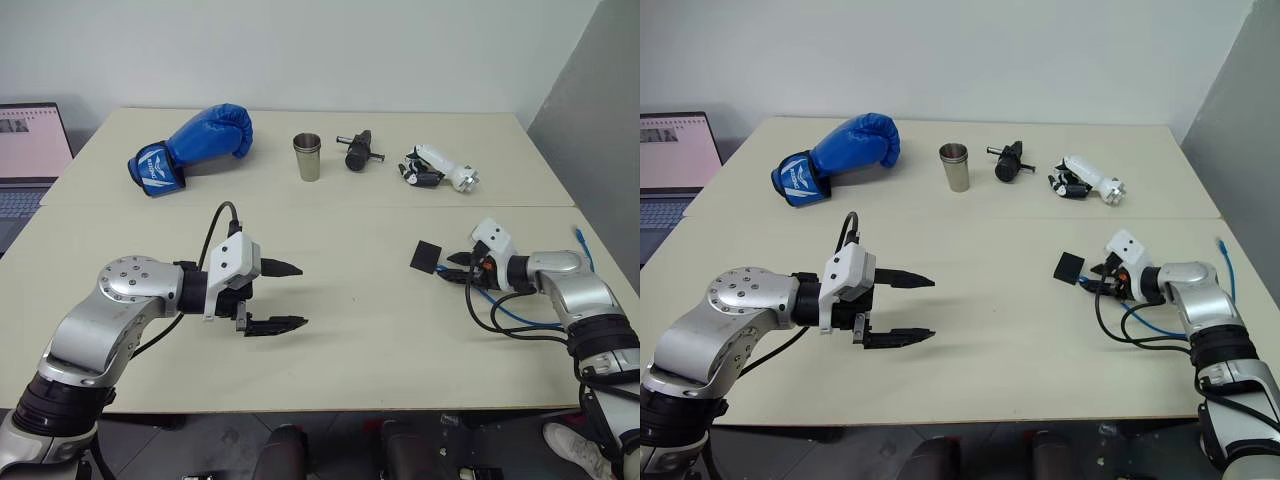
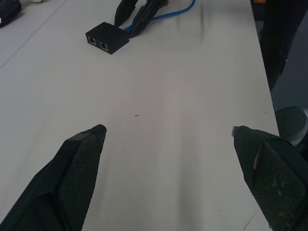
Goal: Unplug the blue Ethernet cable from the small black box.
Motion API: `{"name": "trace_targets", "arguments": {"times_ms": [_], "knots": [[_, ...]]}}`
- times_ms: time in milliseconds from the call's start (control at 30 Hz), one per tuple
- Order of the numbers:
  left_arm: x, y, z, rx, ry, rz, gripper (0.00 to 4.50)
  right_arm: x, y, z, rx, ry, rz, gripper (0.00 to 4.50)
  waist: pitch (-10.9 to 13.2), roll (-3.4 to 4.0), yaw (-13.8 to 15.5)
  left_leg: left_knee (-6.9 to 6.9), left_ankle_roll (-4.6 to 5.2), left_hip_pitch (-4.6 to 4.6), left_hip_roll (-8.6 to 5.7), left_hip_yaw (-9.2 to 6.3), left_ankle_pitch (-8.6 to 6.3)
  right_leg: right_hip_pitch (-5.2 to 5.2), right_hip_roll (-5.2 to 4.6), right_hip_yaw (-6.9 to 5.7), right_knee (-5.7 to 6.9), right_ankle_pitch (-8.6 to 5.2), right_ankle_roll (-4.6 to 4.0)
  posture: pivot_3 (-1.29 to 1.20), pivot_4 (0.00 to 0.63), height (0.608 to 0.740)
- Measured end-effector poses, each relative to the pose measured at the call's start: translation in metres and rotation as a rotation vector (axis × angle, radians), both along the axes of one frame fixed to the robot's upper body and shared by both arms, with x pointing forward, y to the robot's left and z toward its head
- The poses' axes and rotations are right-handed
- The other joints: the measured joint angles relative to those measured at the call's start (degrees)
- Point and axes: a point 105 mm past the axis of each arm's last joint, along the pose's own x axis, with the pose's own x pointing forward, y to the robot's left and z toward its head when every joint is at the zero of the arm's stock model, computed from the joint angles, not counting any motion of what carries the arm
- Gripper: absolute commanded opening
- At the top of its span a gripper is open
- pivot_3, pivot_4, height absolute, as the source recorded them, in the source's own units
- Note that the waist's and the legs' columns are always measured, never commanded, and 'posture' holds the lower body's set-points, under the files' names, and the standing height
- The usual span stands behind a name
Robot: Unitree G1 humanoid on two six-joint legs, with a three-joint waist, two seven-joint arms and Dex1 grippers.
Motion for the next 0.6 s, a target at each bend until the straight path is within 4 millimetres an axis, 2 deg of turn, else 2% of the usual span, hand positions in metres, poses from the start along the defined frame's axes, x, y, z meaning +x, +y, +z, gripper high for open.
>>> {"name": "trace_targets", "arguments": {"times_ms": [33,200,367,433,600], "knots": [[0.0,0.0,0.0,0.0,0.0,0.001,4.5,0.0,0.0,0.0,-0.006,-0.005,0.007,1.43,0.0,0.0,0.0,0.0,0.0,0.0,0.0,0.0,0.0,0.0,0.0,0.0,0.0,0.0,0.0,0.0,0.15,0.74],[0.002,0.001,-0.002,-0.024,0.025,0.024,4.5,-0.004,0.006,0.0,-0.079,-0.057,0.09,0.19,0.0,0.0,0.01,0.02,0.0,0.01,0.0,-0.01,0.0,0.0,0.0,0.0,0.04,0.0,0.0,0.0,0.15,0.74],[0.01,0.007,-0.005,-0.095,0.096,0.104,4.5,-0.011,0.013,0.005,-0.182,-0.153,0.194,0.14,0.01,0.01,-0.01,0.02,0.0,-0.01,-0.01,0.0,0.0,-0.07,0.0,0.01,0.12,0.0,0.0,0.0,0.15,0.74],[0.011,0.011,-0.008,-0.112,0.149,0.142,4.5,-0.014,0.022,0.014,-0.218,-0.237,0.26,0.14,0.01,0.01,-0.12,0.02,0.0,-0.03,-0.01,0.02,0.0,-0.14,-0.01,0.04,0.24,0.0,0.0,0.0,0.15,0.74],[0.015,0.008,-0.008,-0.199,0.314,0.179,4.5,-0.017,0.066,0.058,-0.327,-0.575,0.483,0.14,0.01,0.01,-0.14,0.06,0.0,-0.01,-0.01,-0.05,0.0,-0.19,0.0,-0.03,0.44,-0.01,0.0,0.0,0.15,0.74]]}}
